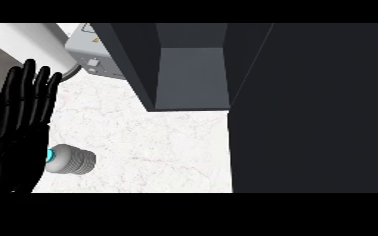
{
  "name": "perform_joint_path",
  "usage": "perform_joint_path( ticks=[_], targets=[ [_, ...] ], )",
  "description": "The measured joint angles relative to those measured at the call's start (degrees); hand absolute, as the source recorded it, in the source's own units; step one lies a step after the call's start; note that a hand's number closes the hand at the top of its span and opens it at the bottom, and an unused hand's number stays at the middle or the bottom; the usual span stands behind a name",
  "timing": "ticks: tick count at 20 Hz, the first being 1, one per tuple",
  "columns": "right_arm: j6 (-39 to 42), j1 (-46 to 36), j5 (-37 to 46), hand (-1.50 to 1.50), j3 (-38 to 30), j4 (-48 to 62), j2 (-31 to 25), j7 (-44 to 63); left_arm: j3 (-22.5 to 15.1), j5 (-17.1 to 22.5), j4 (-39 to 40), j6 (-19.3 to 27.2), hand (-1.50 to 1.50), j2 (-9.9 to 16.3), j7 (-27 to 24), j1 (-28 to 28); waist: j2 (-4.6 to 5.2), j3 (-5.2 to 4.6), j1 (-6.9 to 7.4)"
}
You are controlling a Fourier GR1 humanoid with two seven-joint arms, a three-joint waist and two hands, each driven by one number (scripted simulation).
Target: Pick up the bottled water, place it into the cabinet and close the cabinet
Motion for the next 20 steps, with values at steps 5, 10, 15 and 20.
perform_joint_path(
  ticks=[5, 10, 15, 20],
  targets=[
    [0.61, 3.36, -1.61, -1.50, 0.24, -4.16, 0.87, -0.79, 5.65, -2.13, -2.22, 3.37, -1.50, 0.53, -1.01, 3.59, -0.06, 0.67, 1.06],
    [2.73, 9.84, -6.77, -1.50, 3.25, -7.69, 1.88, 5.30, 9.97, -1.42, -4.71, 8.46, -1.50, -2.54, 4.53, 9.90, -0.23, 0.85, 1.56],
    [3.22, 16.77, -8.61, -1.50, 7.36, -15.08, 2.85, 10.51, 6.17, -2.75, -10.14, 12.82, -1.50, -4.77, 7.39, 17.36, -0.16, 0.89, 1.32],
    [5.00, 23.03, -8.86, -1.50, 8.87, -18.70, 2.87, 10.28, 0.38, -7.24, -16.02, 17.47, -1.50, -5.45, 10.95, 22.43, -0.10, 0.94, 1.14]
  ],
)
